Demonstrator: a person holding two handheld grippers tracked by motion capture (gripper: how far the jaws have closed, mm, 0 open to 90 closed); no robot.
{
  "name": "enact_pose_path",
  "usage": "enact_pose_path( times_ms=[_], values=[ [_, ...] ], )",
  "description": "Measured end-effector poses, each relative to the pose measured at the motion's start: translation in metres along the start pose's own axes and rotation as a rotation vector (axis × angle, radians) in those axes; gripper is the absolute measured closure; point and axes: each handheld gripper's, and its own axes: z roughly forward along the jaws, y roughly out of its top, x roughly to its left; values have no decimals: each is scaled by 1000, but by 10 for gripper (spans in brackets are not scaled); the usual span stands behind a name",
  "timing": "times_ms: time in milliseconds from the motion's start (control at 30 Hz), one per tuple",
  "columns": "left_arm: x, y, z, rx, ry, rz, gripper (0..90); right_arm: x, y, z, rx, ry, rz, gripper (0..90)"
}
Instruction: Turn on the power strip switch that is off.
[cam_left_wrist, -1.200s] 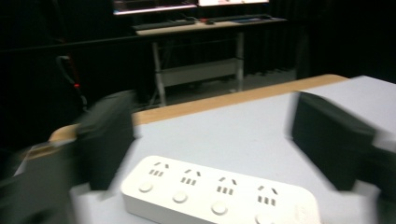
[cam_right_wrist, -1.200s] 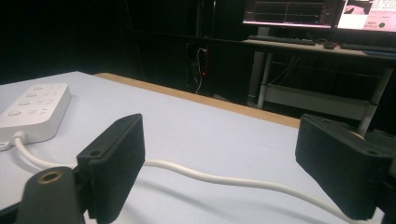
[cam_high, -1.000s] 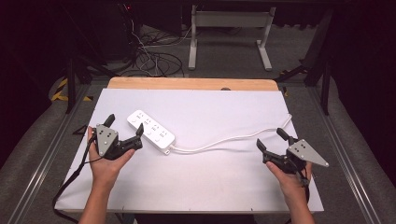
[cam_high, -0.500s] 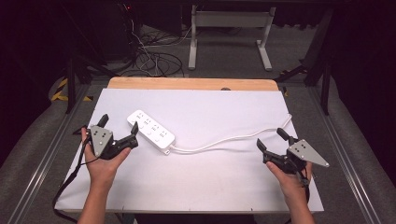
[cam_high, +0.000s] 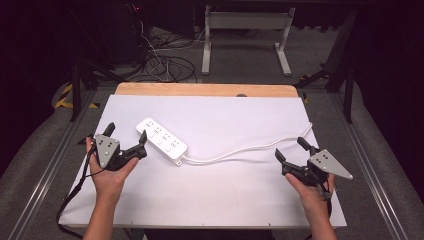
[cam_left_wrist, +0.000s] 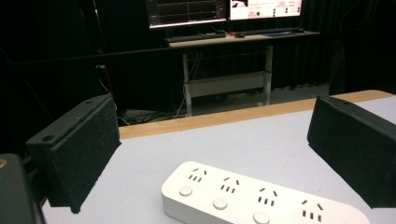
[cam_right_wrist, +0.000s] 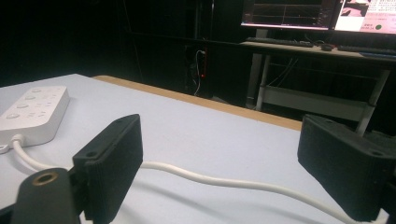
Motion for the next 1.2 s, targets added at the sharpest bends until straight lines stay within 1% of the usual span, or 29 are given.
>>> enact_pose_path(
  times_ms=[100,167,200,233,333,400,533,600,933,1200],
  values=[
    [1,0,0,2,3,-8,30,0,0,0,-3,0,2,141],
    [2,0,0,4,1,-18,28,0,0,0,-4,-6,6,119],
    [2,0,0,1,-2,-28,28,0,0,0,-5,-10,16,111],
    [4,-1,-1,-12,-10,-47,30,-1,0,0,-6,-10,23,109],
    [10,-4,-1,-4,2,-86,32,-1,0,-1,-8,-10,26,100],
    [12,-4,-1,-1,19,-70,36,-1,0,-1,-14,-9,26,88],
    [11,-3,-2,-11,19,-67,32,-1,0,-1,-19,-9,32,49],
    [11,-4,-1,-6,22,-54,31,-1,0,-1,-21,-6,31,47],
    [11,-4,-1,-4,20,-57,26,0,0,0,-17,0,29,39],
    [10,-5,-1,0,19,-56,30,-1,0,-1,-16,-7,30,45]
  ],
)
